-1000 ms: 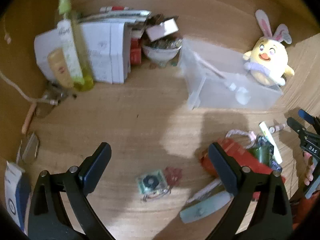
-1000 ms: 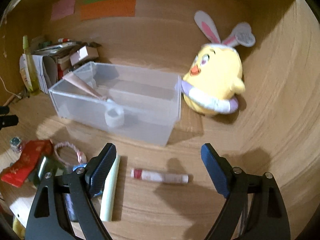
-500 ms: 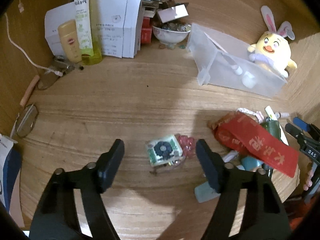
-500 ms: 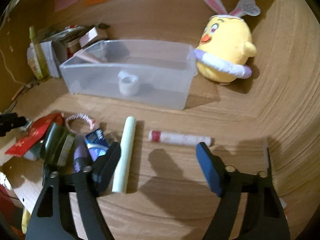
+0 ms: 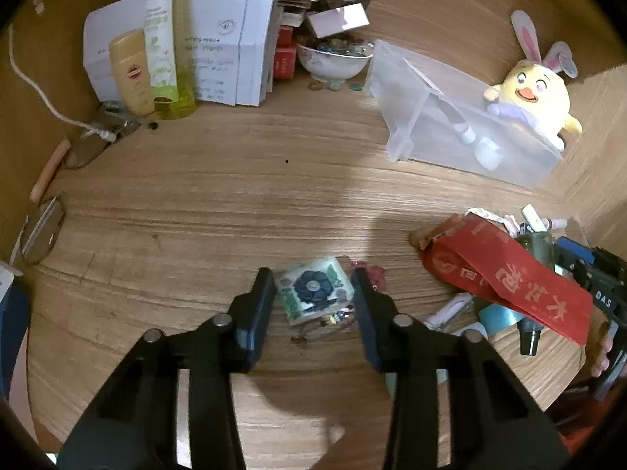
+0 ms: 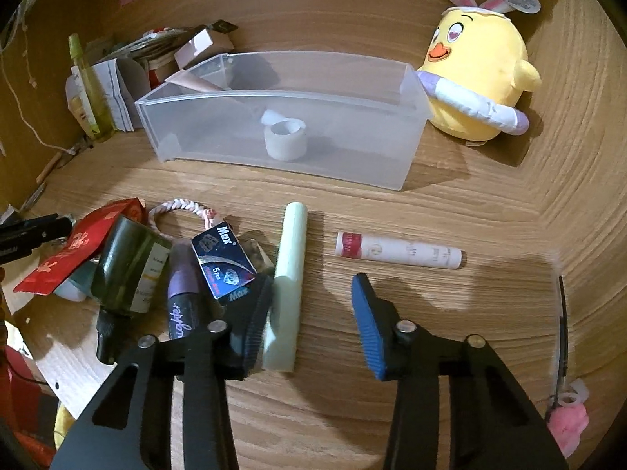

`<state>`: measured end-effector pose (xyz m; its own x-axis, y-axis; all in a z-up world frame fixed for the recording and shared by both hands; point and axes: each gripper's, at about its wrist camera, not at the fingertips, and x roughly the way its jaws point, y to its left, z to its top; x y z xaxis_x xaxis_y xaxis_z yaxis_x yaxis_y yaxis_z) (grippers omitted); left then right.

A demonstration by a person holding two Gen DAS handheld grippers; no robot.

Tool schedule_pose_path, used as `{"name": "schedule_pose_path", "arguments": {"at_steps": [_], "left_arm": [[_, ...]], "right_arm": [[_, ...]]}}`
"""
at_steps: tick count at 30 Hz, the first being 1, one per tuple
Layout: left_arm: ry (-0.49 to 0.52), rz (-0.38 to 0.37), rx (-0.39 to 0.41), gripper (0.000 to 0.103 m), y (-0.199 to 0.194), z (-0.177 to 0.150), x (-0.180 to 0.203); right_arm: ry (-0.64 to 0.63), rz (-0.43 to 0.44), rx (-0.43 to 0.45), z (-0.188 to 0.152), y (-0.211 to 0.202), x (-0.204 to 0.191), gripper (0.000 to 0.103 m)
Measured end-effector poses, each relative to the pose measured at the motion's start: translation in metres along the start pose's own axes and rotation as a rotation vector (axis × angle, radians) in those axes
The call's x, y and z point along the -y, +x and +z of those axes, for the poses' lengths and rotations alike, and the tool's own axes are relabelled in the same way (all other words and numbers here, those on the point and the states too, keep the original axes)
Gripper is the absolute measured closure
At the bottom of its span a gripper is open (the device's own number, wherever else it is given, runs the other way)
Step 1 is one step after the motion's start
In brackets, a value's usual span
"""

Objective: Organize objects
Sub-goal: 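Grasp the green circuit board with the left tool while the right tool grasps the pale green marker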

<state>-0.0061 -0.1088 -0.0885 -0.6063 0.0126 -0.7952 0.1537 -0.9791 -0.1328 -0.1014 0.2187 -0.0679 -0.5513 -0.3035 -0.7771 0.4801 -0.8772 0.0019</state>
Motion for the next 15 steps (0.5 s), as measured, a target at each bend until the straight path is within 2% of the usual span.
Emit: {"name": "schedule_pose_path", "arguments": {"at_steps": [3,9,11,15], "left_arm": [[0.004,-0.002,0.008,0.063,0.001,0.000,0.001],[-0.003,-0.009,0.015,0.063,0.002,0.004,0.001],[0.000,-0.011,0.029,0.063,-0.001,0.006,0.003],[0.006,-0.016,0.060,0.064,-0.007,0.013,0.008]], "right_arm": [[0.010,-0.002,-0.017,0.000,0.005,0.003,0.079],[0.009,-0.012,-0.018,0.002,0.010,0.003,0.083],[-0.004,-0.014,-0.017,0.003,0.011,0.002,0.089],[-0.021,-0.024,-0.005,0.003,0.011,-0.001,0.089]]}}
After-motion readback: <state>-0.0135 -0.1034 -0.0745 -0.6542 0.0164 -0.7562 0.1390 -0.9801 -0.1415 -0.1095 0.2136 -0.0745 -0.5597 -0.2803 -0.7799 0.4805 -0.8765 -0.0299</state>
